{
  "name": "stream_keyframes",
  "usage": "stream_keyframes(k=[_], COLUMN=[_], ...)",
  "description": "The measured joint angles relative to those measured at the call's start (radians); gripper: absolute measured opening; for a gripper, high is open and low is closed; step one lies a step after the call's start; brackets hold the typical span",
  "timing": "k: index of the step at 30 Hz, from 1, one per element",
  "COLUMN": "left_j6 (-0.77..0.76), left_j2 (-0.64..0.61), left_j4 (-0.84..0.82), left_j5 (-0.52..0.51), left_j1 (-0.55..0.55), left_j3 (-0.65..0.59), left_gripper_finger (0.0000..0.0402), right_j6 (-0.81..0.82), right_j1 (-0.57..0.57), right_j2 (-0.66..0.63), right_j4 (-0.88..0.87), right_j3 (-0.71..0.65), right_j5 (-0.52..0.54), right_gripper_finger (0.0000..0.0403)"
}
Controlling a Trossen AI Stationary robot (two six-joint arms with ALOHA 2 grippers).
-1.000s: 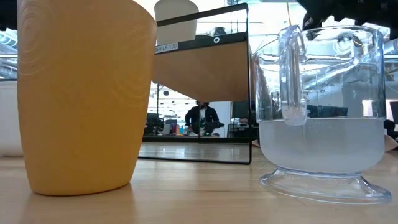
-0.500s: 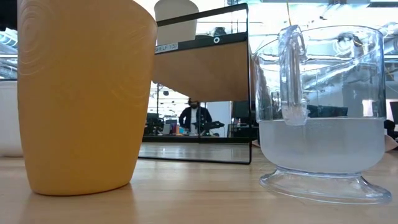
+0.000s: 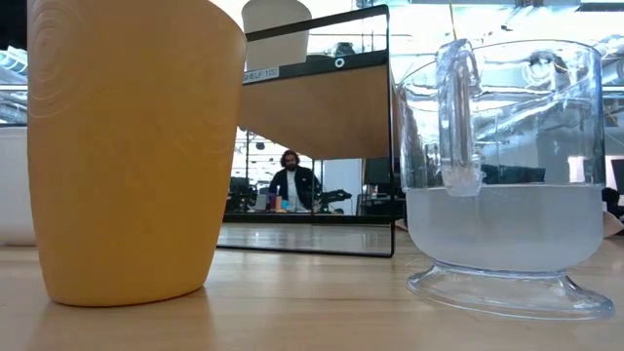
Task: Stack small to large cups/mugs on shelf
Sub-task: Put the yellow cup on the shelf
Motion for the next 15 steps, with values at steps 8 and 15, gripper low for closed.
stream_keyframes(k=[8,15], left_j6=[0.0,-0.003], left_j2=[0.0,0.0], left_j4=[-0.008,-0.008], left_j5=[0.0,0.0], left_j1=[0.0,0.0], left_j3=[0.0,0.0], left_gripper_finger=[0.0134,0.0134], right_j6=[0.005,0.011], right_j1=[-0.001,-0.001], right_j2=[0.175,0.305], right_j4=[-0.036,-0.04], right_j3=[0.078,0.078], right_j5=[0.0,0.001], right_gripper_finger=[0.0084,0.0084])
